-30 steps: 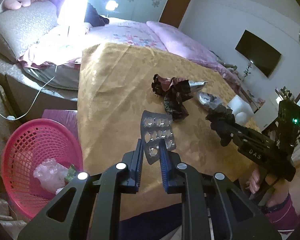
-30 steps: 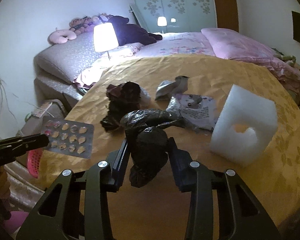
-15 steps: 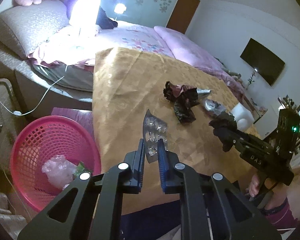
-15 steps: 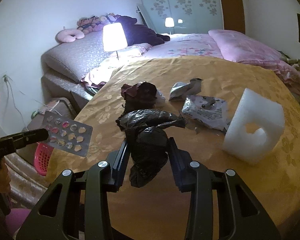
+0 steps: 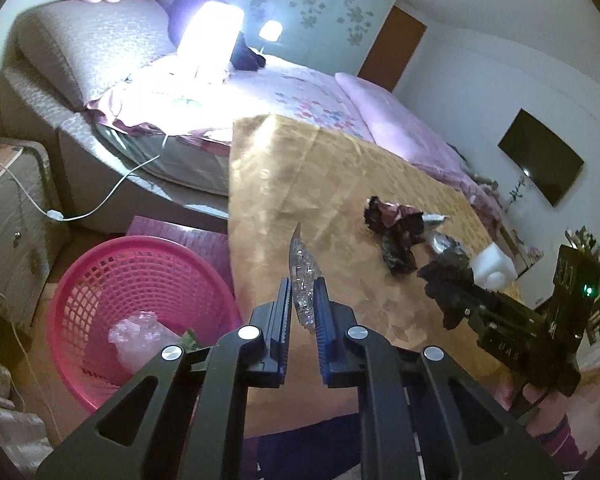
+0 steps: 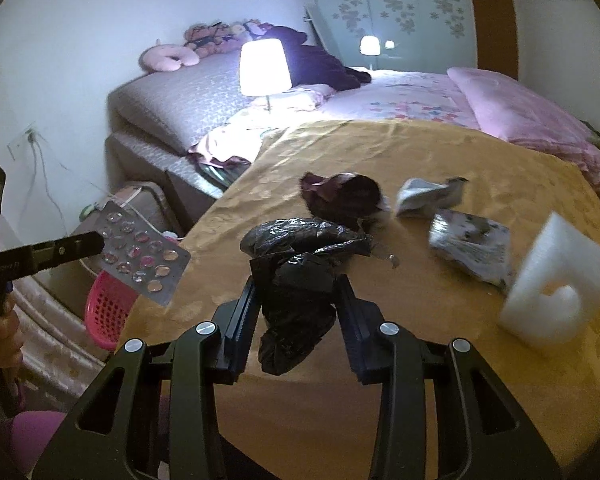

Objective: Collect trash
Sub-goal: 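Carry the blister pack and black bag over the pink basket with both tools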

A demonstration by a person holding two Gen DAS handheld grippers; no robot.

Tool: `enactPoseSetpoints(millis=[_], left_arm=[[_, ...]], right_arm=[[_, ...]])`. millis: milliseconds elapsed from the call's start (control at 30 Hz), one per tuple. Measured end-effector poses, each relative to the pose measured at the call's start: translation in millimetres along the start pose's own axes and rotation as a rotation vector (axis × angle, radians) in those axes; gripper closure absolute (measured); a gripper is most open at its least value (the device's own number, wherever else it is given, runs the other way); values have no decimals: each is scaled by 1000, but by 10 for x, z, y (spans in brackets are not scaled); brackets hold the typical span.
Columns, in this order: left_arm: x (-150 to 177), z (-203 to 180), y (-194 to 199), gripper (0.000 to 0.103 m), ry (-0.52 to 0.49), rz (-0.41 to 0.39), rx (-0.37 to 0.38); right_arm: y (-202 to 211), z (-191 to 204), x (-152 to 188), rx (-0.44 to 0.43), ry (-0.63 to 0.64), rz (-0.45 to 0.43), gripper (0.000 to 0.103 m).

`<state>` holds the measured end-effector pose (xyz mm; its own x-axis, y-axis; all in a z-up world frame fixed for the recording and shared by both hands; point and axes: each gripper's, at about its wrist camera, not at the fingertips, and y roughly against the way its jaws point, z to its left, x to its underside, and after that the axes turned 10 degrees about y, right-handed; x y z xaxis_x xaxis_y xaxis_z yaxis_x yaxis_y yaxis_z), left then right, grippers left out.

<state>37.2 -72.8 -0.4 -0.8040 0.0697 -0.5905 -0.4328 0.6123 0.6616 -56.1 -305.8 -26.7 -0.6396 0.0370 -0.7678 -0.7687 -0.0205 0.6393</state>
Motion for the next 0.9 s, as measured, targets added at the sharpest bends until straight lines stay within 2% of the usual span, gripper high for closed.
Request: enactPoseSetpoints(millis=[400,667,900], left_arm=[[-53,276,114,93,65,-37,-58],[-117,485,283,95,128,-87,-89],[-112,682,311,95,152,-110,-187]], right_arm=[[-197,445,-168,-73,88,20,65],[-373,767,-251,-161,128,55,65],[-583,1041,-357,-212,167,85,65]])
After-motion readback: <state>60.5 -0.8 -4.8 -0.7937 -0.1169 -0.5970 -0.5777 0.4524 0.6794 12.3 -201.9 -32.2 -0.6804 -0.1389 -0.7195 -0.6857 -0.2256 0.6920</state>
